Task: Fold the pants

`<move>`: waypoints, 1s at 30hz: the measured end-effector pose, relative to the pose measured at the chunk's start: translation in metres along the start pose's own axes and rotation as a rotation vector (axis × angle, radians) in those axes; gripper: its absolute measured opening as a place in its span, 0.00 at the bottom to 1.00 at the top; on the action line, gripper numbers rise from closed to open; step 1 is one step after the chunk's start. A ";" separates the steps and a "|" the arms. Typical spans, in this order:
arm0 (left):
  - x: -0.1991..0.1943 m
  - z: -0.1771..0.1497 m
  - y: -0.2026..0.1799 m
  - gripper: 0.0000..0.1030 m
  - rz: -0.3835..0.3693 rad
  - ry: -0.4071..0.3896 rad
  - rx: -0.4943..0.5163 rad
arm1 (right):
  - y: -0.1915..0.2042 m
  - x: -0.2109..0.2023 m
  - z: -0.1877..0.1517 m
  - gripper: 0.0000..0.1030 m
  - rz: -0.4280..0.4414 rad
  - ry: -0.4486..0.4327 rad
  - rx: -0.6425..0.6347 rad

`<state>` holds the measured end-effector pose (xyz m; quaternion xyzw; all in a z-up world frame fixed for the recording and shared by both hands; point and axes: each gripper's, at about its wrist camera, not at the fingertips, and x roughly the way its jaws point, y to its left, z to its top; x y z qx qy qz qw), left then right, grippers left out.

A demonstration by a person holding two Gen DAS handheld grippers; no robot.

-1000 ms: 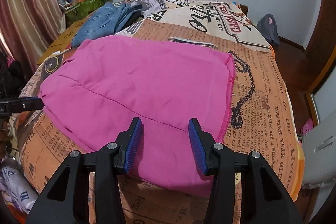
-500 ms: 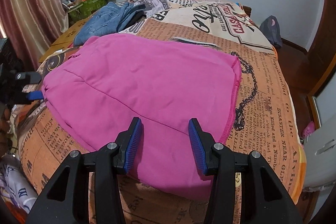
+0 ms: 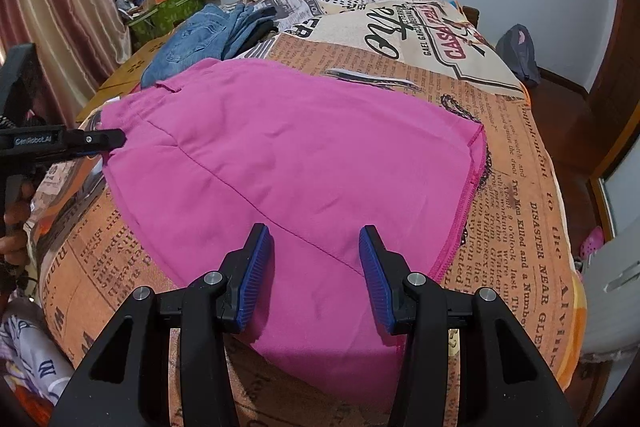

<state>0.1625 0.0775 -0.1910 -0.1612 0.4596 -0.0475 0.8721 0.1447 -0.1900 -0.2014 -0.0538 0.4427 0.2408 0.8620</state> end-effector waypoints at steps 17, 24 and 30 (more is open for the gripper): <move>-0.088 -0.026 -0.018 0.13 0.211 -0.220 0.225 | 0.090 0.014 0.054 0.42 0.138 -0.020 -0.129; -0.107 -0.029 -0.030 0.12 0.192 -0.259 0.273 | 0.126 0.044 0.044 0.42 0.212 0.086 -0.213; -0.115 -0.026 -0.058 0.12 0.197 -0.310 0.368 | 0.114 0.032 0.042 0.42 0.252 0.086 -0.157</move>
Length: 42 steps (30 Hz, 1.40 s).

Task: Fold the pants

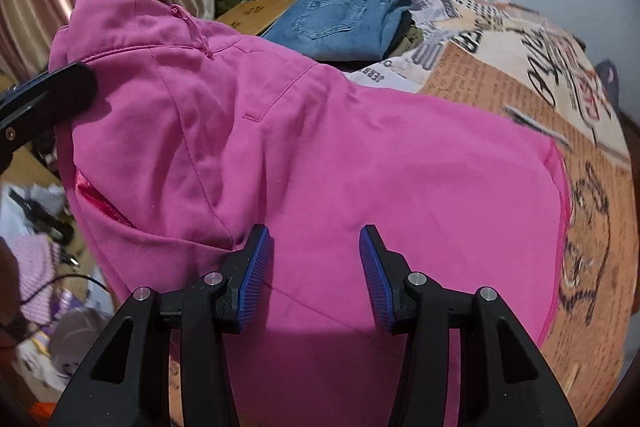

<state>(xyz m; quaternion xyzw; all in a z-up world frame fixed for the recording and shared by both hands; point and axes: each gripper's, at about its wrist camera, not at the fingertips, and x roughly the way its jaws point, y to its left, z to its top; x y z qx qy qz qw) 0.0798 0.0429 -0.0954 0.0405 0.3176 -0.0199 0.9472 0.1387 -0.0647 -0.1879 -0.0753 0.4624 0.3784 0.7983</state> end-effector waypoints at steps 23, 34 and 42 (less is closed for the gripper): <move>0.022 0.049 -0.111 0.10 -0.168 0.000 0.216 | -0.093 -0.076 -0.086 0.43 -0.115 -0.115 0.336; 0.061 0.039 -0.157 0.10 -0.301 0.126 0.246 | -0.102 -0.087 -0.094 0.43 -0.089 -0.139 0.364; 0.101 0.023 -0.174 0.10 -0.406 0.283 0.186 | -0.105 -0.108 -0.099 0.43 -0.124 -0.171 0.372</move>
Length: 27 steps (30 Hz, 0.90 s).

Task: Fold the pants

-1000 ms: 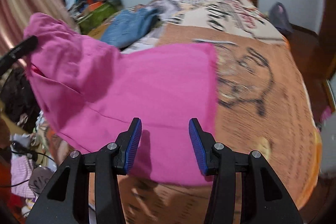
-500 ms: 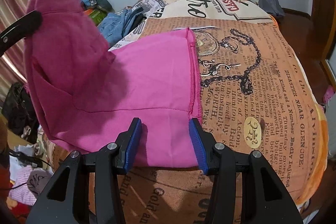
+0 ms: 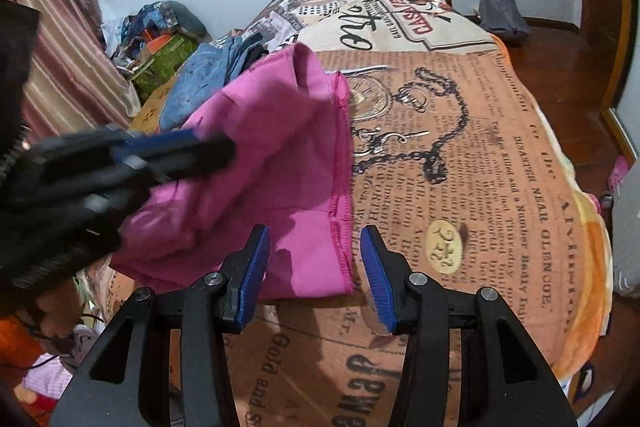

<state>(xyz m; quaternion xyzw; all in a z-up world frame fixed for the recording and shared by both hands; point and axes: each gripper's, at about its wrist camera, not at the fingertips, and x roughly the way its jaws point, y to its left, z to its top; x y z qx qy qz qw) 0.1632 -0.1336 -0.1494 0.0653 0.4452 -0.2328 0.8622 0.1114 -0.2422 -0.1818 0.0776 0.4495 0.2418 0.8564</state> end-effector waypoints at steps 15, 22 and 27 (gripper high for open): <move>-0.050 0.012 0.073 0.47 0.114 -0.081 -0.097 | 0.002 -0.022 0.003 0.43 -0.018 -0.036 0.003; -0.025 0.020 0.148 0.50 0.196 0.002 -0.167 | 0.022 -0.025 0.016 0.43 0.006 -0.072 -0.025; 0.006 0.019 0.173 0.57 0.215 0.061 -0.199 | 0.038 -0.006 0.021 0.49 0.034 -0.041 -0.045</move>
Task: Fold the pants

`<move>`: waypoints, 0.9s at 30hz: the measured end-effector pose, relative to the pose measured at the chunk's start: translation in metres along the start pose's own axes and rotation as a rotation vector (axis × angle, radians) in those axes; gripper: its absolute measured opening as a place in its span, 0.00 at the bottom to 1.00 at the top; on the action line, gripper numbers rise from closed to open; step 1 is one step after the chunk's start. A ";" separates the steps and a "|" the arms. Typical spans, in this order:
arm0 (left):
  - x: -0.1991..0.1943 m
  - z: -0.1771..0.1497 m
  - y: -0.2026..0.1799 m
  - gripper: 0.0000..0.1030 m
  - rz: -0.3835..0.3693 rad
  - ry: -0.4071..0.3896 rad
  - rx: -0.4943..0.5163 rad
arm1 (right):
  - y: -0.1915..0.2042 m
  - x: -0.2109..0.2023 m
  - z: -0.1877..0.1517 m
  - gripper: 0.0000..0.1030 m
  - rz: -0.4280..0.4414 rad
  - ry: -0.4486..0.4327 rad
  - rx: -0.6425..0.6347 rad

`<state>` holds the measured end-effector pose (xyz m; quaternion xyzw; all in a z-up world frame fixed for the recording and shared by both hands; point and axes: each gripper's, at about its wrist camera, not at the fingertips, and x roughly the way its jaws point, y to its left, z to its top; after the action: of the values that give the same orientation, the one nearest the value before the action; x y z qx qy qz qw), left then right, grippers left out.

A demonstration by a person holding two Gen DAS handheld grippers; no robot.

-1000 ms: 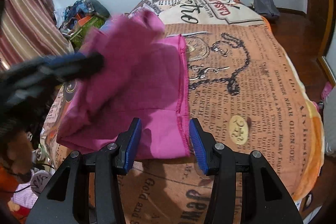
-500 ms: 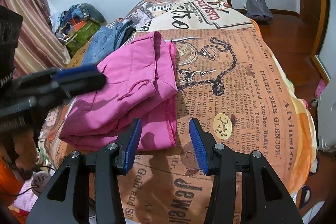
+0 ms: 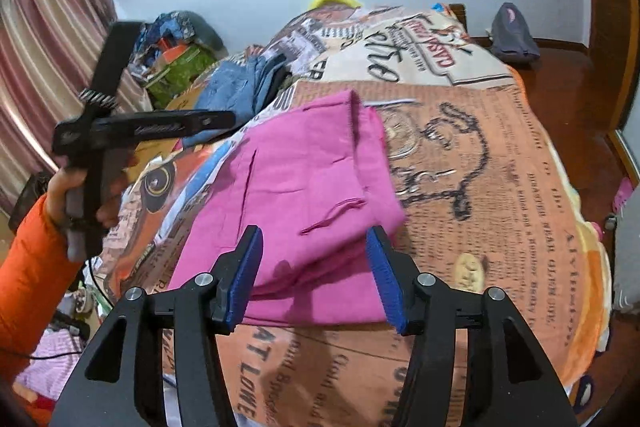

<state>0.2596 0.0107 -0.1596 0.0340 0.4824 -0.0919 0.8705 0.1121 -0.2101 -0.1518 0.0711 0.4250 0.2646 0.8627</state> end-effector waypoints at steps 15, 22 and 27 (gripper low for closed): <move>0.060 -0.022 0.050 0.62 -0.017 0.106 -0.018 | -0.023 0.051 0.003 0.54 -0.069 0.127 -0.061; 0.039 -0.052 0.052 0.62 -0.018 0.098 -0.020 | -0.060 0.073 0.032 0.54 -0.135 0.148 -0.071; 0.027 -0.073 0.055 0.62 -0.051 0.087 -0.109 | -0.075 0.096 0.055 0.54 -0.161 0.160 -0.097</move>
<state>0.2231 0.0720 -0.2232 -0.0219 0.5249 -0.0861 0.8465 0.2324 -0.2183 -0.2104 -0.0261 0.4835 0.2197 0.8469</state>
